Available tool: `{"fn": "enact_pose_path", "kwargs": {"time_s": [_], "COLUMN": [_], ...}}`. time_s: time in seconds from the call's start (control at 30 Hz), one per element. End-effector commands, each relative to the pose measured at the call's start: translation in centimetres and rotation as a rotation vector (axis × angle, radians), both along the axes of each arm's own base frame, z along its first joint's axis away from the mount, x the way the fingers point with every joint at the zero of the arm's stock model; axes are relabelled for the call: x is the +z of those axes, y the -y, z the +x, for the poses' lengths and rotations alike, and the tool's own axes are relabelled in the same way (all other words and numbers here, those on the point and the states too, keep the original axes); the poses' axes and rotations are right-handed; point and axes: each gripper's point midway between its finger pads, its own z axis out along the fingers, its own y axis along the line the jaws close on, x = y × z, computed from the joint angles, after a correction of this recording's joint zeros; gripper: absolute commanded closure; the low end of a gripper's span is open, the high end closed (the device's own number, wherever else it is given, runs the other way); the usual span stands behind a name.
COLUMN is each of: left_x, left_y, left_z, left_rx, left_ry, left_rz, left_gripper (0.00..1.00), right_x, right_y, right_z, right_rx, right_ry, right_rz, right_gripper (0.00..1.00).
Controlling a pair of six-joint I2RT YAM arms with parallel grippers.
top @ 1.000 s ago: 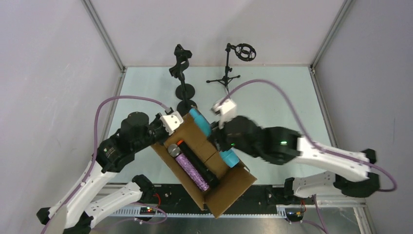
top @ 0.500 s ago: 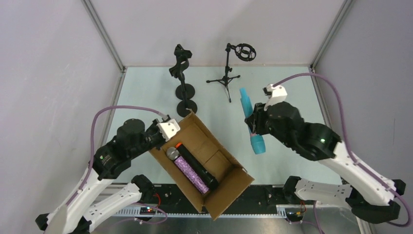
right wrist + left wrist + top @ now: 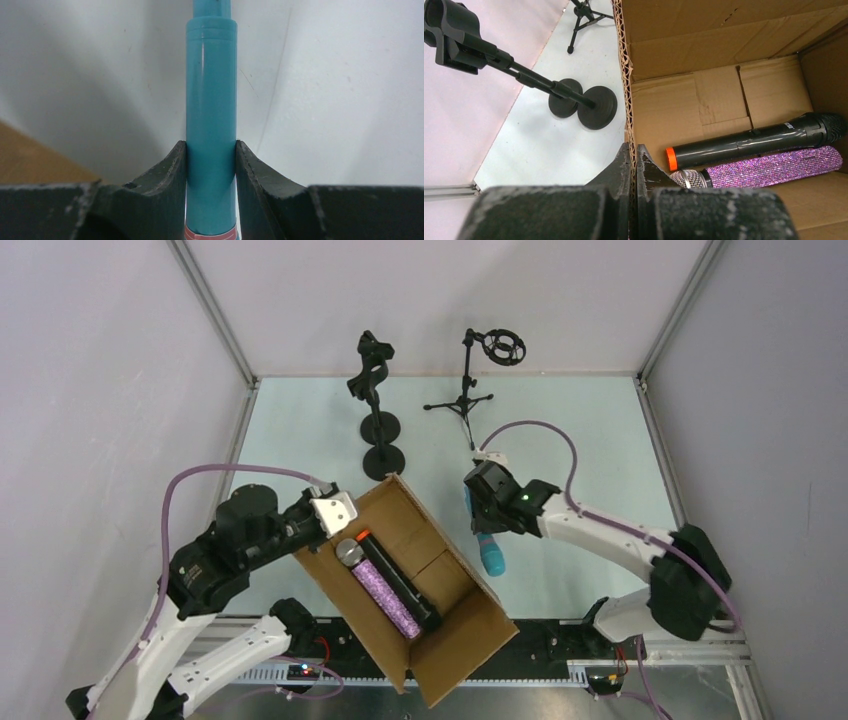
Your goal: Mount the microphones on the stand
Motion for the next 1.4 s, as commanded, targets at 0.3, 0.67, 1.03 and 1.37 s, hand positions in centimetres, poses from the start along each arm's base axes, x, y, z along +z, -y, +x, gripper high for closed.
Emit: {"fn": "enact_pose_path", "kwargs": {"time_s": [0.3,0.67,1.03,1.37], "left_x": [-0.5,0.0,-0.6,-0.9], "left_y": [-3.3,-1.9,-1.4,-0.9], "left_z": [0.0,-0.8,-1.0,-1.2], "left_rx": [0.055,-0.005,-0.032,-0.052], "left_ry": [0.111,0.072,0.049,0.03], "left_rz": [0.122,0.069,0.07,0.065], "left_gripper": [1.0,1.0,1.0,1.0], "right_x": [-7.5,-9.0,-5.2,11.8], "right_y": [-2.9,-2.9,-2.1,-1.0], "right_z": [4.4,4.3,5.0,6.9], "right_rx": [-0.148,-0.149,-0.157,-0.143], "right_ry": [-0.099,-0.182,-0.091,0.217], "right_rz": [0.071,0.052,0.065,0.218], "right_gripper": [1.0,0.83,0.32,0.24]}}
